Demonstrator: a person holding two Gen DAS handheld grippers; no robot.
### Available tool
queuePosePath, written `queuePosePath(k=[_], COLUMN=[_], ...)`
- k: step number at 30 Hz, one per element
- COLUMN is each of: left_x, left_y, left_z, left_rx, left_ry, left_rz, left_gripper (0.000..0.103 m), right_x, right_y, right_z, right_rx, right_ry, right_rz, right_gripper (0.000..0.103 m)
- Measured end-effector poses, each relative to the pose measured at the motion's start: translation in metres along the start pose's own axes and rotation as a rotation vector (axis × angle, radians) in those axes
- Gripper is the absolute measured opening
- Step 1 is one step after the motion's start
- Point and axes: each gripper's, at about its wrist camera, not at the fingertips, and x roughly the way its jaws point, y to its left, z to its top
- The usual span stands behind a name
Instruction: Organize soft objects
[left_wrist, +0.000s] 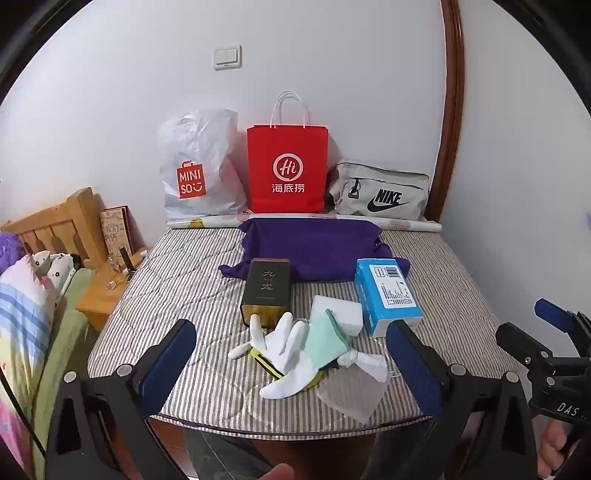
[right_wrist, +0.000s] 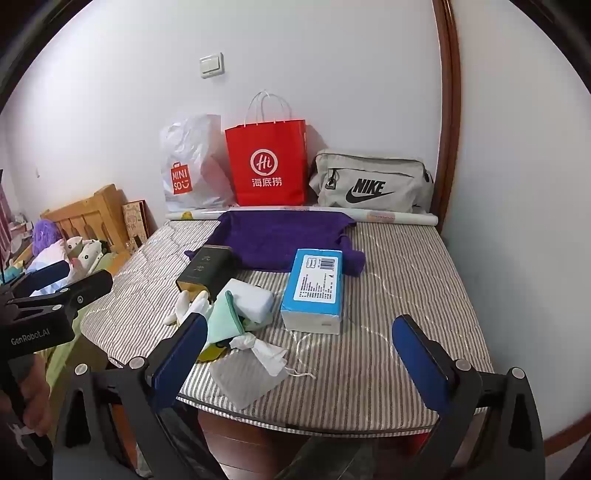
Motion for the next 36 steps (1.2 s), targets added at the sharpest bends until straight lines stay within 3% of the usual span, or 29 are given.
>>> queuePosePath(k=[36], left_x=[-0.009], left_y=[-0.002], left_z=[-0.005], left_rx=[0.005], left_ry=[-0.029], left_rz=[0.0], left_gripper=[0.103], right_x=[-0.011], right_y=[0.005], right_z=[-0.007], right_rx=[-0.009], right_ry=[-0.019], right_rz=[-0.003], right_gripper=[0.099])
